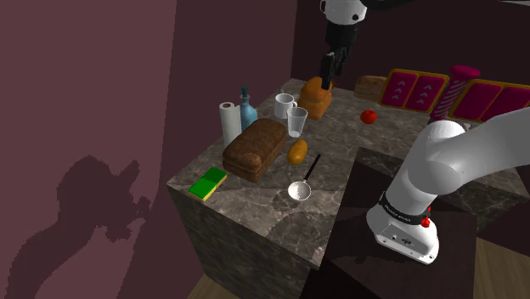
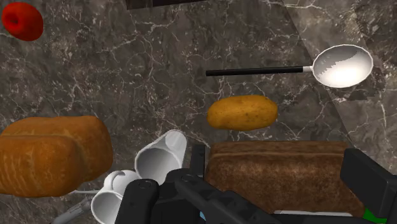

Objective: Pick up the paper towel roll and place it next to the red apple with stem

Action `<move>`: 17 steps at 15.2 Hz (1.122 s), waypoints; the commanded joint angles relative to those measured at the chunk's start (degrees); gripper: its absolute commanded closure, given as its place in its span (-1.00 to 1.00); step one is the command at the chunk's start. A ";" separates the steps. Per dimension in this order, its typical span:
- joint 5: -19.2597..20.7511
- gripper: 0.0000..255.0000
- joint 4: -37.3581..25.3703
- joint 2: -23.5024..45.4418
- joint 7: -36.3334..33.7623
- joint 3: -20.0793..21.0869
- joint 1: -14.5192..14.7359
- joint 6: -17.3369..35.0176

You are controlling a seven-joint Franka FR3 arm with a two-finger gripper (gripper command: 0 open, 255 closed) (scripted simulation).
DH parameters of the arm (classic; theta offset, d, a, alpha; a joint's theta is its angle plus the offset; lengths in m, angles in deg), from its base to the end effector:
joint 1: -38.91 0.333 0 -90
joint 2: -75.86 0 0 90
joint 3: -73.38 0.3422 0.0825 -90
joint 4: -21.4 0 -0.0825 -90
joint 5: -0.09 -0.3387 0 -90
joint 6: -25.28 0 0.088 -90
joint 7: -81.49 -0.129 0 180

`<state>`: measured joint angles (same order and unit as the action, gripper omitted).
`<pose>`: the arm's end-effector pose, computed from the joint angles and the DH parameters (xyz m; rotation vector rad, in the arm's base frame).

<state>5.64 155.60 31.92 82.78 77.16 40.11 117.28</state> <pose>0.2526 0.0170 0.5919 2.9960 0.1404 0.0488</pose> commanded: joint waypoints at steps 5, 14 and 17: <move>-0.76 -1.00 -2.48 8.15 -1.89 1.01 -0.02 5.53; -1.17 -1.00 -12.46 27.47 -5.81 3.16 -0.16 14.62; -0.91 -1.00 -17.13 34.08 -7.06 3.77 -0.13 16.47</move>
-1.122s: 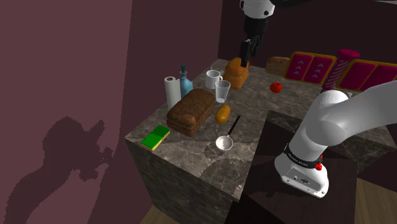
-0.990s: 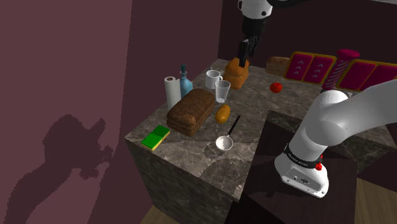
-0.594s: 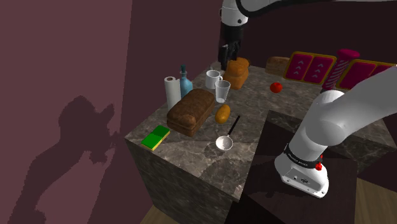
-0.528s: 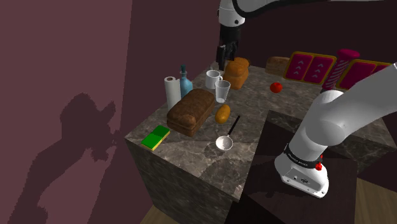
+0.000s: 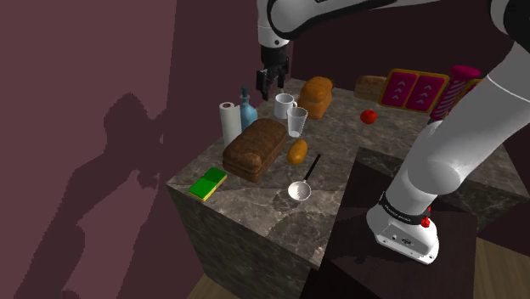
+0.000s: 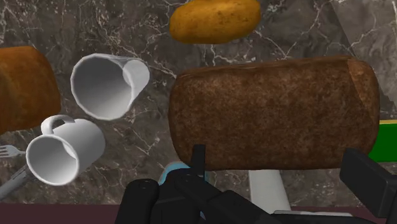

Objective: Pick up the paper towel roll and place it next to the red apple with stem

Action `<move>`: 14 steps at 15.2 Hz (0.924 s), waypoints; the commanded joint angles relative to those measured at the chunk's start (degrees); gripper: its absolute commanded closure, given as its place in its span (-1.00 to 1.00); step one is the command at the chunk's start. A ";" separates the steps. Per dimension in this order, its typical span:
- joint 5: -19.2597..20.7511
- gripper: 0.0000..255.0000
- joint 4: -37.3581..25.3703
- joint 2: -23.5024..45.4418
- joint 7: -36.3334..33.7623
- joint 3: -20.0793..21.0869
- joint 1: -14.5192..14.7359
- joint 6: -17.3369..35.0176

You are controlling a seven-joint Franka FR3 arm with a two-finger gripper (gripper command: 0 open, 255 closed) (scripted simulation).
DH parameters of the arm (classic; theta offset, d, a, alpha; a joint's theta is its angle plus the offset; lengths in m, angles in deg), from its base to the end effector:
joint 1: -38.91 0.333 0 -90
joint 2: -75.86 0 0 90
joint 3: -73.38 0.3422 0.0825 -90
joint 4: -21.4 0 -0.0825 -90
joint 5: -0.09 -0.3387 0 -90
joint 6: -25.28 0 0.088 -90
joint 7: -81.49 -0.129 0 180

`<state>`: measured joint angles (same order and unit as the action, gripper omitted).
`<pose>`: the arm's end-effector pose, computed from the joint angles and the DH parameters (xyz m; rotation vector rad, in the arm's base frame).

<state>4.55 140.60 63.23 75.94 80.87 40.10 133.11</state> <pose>0.4405 0.0643 0.5400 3.0394 0.1139 0.0491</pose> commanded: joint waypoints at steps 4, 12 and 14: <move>0.79 -1.00 -9.43 11.69 -1.81 0.71 0.11 2.15; 2.41 -1.00 -28.60 30.43 -4.36 1.24 1.52 1.53; 2.78 -1.00 -34.72 35.52 -4.78 1.21 2.10 0.48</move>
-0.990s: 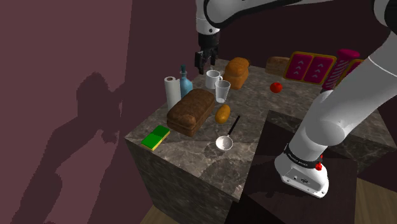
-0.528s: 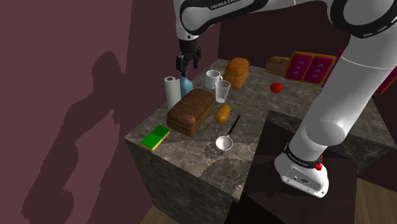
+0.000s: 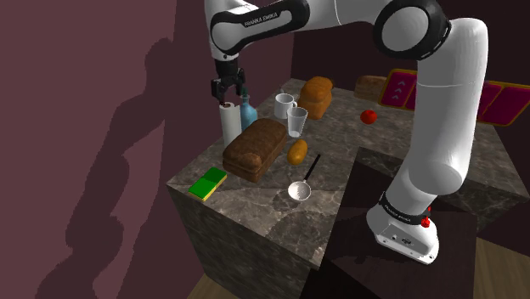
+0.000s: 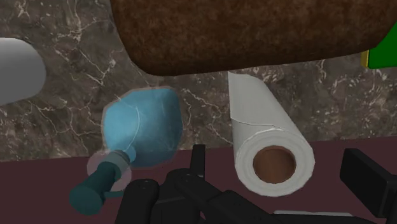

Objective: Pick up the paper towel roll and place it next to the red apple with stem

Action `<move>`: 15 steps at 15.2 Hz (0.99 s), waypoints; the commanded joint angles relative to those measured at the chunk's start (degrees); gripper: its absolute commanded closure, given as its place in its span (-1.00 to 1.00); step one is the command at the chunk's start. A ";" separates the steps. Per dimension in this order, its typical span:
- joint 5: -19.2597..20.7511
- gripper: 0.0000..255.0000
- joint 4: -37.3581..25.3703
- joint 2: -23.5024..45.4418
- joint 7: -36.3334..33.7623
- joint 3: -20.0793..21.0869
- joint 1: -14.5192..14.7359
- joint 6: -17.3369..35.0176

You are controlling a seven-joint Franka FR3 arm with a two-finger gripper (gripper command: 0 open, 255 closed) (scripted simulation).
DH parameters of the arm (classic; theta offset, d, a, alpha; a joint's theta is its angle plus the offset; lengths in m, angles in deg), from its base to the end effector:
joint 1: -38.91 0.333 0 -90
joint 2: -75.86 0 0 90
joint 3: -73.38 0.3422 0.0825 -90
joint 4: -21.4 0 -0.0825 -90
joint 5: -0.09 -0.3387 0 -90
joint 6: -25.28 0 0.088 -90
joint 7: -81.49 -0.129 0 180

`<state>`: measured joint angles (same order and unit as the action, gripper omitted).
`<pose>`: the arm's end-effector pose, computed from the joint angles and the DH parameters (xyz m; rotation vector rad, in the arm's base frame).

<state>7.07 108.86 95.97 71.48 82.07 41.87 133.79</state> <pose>0.6245 0.1035 0.4771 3.0810 0.0870 0.0500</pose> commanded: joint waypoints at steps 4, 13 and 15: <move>0.63 -1.00 -8.39 8.15 -0.66 -0.16 0.92 -0.24; 0.86 -1.00 -5.53 9.08 -0.86 -0.31 0.76 3.54; 0.86 -1.00 -5.54 9.08 -0.86 -0.31 0.76 3.54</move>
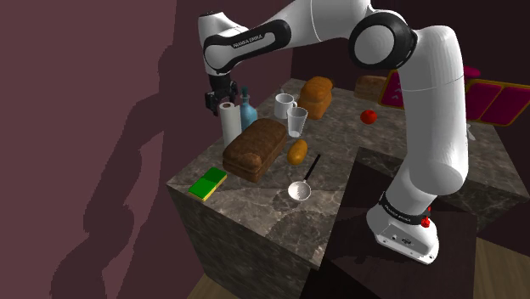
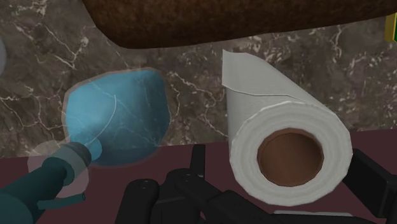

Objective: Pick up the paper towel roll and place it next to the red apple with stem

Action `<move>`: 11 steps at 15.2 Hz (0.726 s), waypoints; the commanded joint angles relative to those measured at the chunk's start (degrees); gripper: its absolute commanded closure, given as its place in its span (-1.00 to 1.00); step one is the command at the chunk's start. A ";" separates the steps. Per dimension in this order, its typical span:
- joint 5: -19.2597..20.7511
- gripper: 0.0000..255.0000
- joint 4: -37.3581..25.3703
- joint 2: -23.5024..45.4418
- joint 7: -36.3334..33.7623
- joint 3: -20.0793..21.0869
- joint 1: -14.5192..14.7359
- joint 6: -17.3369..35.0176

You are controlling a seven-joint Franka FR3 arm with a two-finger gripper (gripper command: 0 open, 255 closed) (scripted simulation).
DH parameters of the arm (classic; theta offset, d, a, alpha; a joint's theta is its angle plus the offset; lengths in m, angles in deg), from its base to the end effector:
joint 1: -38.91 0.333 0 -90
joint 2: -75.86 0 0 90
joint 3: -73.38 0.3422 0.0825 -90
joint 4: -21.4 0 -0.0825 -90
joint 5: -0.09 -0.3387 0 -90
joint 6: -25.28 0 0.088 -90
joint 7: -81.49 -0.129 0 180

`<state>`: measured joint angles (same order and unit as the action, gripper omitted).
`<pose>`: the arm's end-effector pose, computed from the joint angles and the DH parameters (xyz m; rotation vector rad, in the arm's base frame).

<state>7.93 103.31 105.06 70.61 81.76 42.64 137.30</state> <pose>0.6655 0.1116 0.4216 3.0891 0.0809 0.0502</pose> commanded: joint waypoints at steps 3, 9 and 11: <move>0.00 -1.00 0.01 0.00 0.00 0.00 -0.01 0.02; -0.01 1.00 0.10 -0.07 0.00 0.00 -0.01 0.03; 0.01 1.00 -0.14 0.11 0.02 -0.01 0.00 -0.02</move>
<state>7.88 103.19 105.08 70.63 81.82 42.68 137.34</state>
